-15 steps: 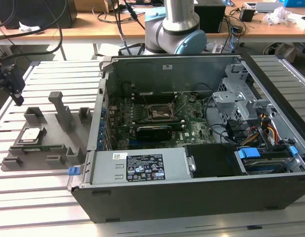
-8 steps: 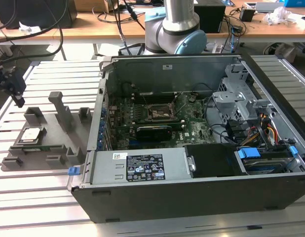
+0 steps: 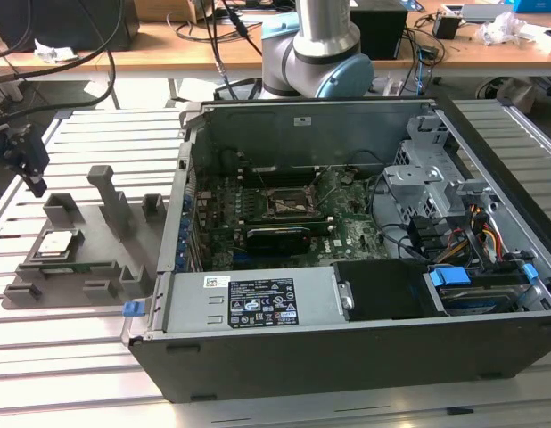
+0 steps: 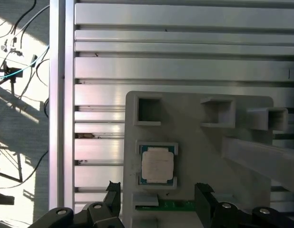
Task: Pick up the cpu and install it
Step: 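Pick up the cpu and move it towards the insertion slot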
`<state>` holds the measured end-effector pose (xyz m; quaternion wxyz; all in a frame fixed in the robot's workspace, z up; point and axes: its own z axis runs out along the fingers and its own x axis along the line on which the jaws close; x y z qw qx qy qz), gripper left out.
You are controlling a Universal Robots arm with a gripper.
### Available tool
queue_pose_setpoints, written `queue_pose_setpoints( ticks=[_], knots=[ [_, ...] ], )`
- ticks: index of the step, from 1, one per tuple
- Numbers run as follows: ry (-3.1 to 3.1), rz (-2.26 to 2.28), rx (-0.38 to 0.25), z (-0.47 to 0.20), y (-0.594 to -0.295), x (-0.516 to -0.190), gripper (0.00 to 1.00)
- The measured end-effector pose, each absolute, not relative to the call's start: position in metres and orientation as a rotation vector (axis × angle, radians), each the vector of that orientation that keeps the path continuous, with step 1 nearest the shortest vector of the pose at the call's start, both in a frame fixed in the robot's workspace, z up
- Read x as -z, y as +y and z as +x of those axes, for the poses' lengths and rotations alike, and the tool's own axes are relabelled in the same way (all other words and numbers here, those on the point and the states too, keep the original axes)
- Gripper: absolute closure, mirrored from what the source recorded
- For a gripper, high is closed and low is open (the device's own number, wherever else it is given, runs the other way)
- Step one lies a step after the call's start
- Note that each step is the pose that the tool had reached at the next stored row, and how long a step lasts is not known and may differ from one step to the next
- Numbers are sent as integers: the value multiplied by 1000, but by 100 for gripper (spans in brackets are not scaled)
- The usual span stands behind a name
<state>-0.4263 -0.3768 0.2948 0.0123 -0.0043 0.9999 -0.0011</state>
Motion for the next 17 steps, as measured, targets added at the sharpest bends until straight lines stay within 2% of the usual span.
queue_pose_setpoints(
  ticks=[17],
  knots=[
    [3117,-13,3,-426,-377,-286,28]
  ],
)
